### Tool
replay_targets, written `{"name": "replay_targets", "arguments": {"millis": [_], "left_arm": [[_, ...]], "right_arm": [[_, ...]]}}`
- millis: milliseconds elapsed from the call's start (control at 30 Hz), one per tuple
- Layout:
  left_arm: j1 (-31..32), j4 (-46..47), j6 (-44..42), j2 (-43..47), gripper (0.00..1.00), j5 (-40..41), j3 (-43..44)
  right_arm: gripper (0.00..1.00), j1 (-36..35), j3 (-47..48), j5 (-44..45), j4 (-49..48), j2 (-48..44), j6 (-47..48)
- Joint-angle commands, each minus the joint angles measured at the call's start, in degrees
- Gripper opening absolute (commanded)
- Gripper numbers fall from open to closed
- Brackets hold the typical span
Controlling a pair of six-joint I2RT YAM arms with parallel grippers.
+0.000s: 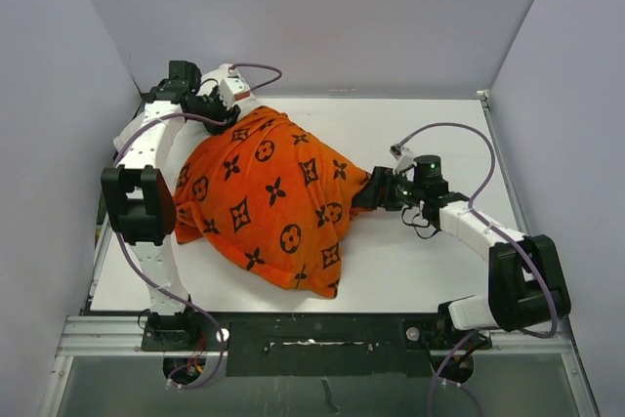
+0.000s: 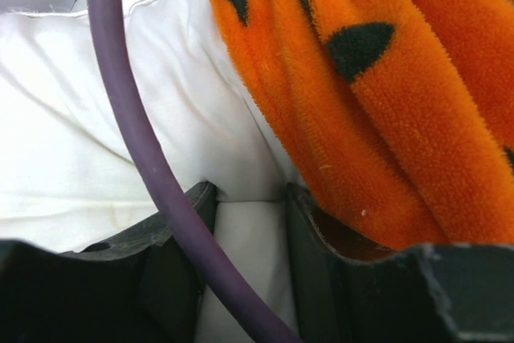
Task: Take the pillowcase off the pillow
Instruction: Remove the pillow from the pillowcase.
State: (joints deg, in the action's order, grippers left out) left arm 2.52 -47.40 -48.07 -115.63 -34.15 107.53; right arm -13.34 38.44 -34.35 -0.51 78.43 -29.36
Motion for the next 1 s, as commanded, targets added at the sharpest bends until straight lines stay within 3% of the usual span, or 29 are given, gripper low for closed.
{"name": "replay_targets", "arguments": {"millis": [0,100,133,300,533,967], "left_arm": [[-2.0,-19.5,-1.5,-3.4,0.00,4.5,-6.1],[-3.4,-14.0,-0.9,-1.7,0.00,6.4,-9.0],[-3.9,-11.6,-0.6,-0.6,0.00,7.7,-10.4],[-5.8,-3.2,-1.3,2.1,0.00,13.5,-17.8],[-9.2,3.8,-3.7,4.9,0.00,15.9,-26.2],[-19.0,9.2,-6.5,3.8,0.00,17.2,-29.9]], "right_arm": [[0.54,1.9,5.4,-4.0,-5.9,1.3,1.2],[0.10,3.0,5.9,-1.3,-2.7,-1.1,3.5],[0.01,3.5,6.1,1.0,-0.6,-2.2,4.8],[0.00,9.9,7.2,10.4,10.6,-10.6,5.9],[0.00,26.4,8.8,8.2,14.3,-18.0,3.1],[0.00,36.5,24.2,19.9,26.5,-18.2,2.3]]}}
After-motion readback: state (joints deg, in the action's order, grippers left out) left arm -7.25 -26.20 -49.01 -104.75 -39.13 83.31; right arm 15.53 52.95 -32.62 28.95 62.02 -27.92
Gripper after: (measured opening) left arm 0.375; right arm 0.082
